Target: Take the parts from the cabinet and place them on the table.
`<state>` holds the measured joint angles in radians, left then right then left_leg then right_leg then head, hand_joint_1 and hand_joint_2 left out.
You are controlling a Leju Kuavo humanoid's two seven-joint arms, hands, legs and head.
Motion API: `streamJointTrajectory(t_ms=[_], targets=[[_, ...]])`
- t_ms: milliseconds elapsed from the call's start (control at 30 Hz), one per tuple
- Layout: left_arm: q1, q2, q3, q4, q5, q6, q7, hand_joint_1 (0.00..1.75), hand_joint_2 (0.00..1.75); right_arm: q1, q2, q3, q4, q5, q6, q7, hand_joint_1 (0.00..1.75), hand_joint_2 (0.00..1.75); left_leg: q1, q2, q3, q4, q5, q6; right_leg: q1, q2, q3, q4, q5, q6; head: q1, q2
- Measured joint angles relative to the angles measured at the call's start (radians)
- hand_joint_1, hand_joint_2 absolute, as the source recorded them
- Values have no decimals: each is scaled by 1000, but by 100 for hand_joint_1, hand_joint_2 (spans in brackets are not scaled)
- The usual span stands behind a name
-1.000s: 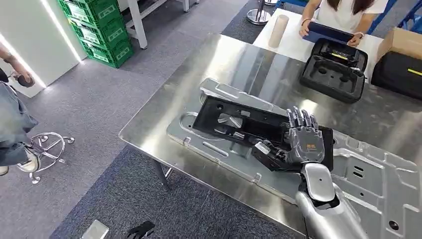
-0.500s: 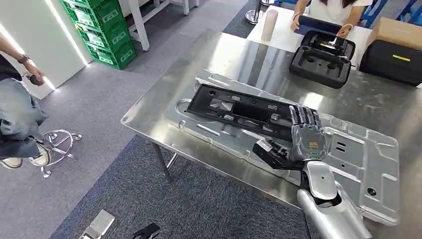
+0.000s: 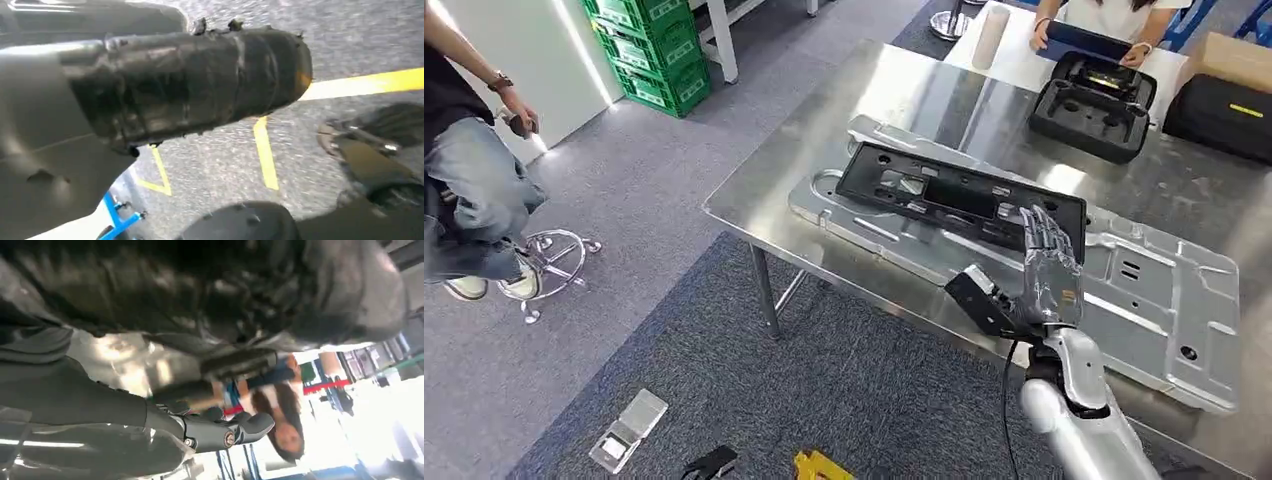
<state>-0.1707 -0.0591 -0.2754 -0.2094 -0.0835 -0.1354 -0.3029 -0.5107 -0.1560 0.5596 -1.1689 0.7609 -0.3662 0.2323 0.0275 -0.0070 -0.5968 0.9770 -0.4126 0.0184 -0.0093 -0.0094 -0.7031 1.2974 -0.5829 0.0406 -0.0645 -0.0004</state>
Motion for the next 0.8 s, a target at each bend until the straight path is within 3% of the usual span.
streamJointTrajectory(t_ms=[33,100,133,167,200,267,300,333,367,433,467,500,533,567,600,633,667,700,800], targets=[[3,-1,0,0,2,1,-2,0,0,8,0,-3,-8,-12,-3,-2,0,0,-1,0,-14,0,11,-2,0,0,25,-20,33,-3,0,0],[5,-1,0,1,6,0,-3,0,0,12,0,-7,-25,-23,-3,-3,0,0,-4,0,-39,0,33,-6,2,1,133,-162,101,-19,0,0],[5,-1,0,1,6,0,-3,0,0,11,0,-12,-37,-27,-3,-3,0,0,-2,0,-45,0,44,-8,7,0,204,-258,92,-33,-1,0],[5,-1,0,1,6,-2,-5,0,0,11,1,-19,-54,-29,-2,1,0,0,-8,0,-51,0,51,-16,15,-3,266,-350,61,-44,0,0],[7,-1,0,1,7,-2,-5,0,0,9,0,-21,-64,-29,-2,3,0,0,-5,3,-51,-3,63,-23,15,-4,271,-371,55,-37,-3,0],[8,-3,0,1,8,-2,-6,0,0,12,-1,-22,-70,-39,0,10,0,0,1,5,-48,-18,86,-37,21,-3,260,-369,69,-46,0,0],[10,-3,0,2,8,-2,-6,0,0,16,0,-23,-75,-46,0,11,0,0,-3,3,-48,-26,95,-46,18,-4,244,-388,91,-50,-2,0],[11,-3,0,2,10,-2,-5,0,0,18,0,-23,-79,-52,0,9,0,0,0,3,-59,-11,59,-46,12,-10,243,-392,108,-55,-2,0],[13,-2,0,2,12,-1,-6,0,0,18,0,-23,-81,-57,0,8,0,0,-2,3,-73,34,-6,-46,12,-8,228,-396,117,-63,-2,0],[14,7,0,2,13,-2,-6,0,0,23,1,-23,-85,-60,2,7,0,0,-2,3,-109,187,-132,-50,13,-7,201,-395,142,-67,-3,0],[14,14,0,2,13,-2,-6,0,0,26,2,-23,-87,-62,3,7,0,0,-3,3,-120,261,-158,-53,14,-8,185,-393,154,-67,-5,0],[14,18,0,2,14,-2,-6,0,0,28,3,-23,-87,-66,4,6,0,0,-3,3,-118,306,-143,-55,15,-8,176,-390,166,-65,-4,0],[14,21,0,2,15,-2,-7,0,0,30,5,-23,-87,-70,4,6,0,0,-3,4,-100,309,-106,-55,14,-8,158,-384,176,-63,-5,0],[14,23,0,2,16,-2,-7,0,0,30,5,-23,-88,-74,4,5,0,0,-3,4,-64,277,-61,-56,13,-8,137,-374,185,-60,-5,0],[14,25,0,2,16,-2,-8,0,0,31,5,-23,-90,-79,4,3,0,0,-3,4,-11,212,-37,-55,12,-8,118,-363,191,-56,-5,0],[13,26,0,2,17,-2,-10,0,0,30,5,-23,-93,-80,5,2,0,0,-3,4,55,126,-41,-54,11,-7,104,-349,194,-51,-5,0],[12,27,0,2,18,-2,-10,0,0,30,5,-24,-98,-80,4,1,0,0,-6,2,114,37,-90,-51,17,-7,89,-333,196,-46,-6,0],[11,27,0,2,19,-2,-10,0,0,30,5,-26,-100,-80,5,0,0,0,-7,0,127,1,-112,-39,17,-9,82,-325,202,-40,-3,0],[16,27,0,2,19,-2,-10,0,0,31,5,-28,-101,-84,5,-1,0,0,-8,2,106,0,-97,-12,14,-8,71,-327,229,-24,-3,0]])
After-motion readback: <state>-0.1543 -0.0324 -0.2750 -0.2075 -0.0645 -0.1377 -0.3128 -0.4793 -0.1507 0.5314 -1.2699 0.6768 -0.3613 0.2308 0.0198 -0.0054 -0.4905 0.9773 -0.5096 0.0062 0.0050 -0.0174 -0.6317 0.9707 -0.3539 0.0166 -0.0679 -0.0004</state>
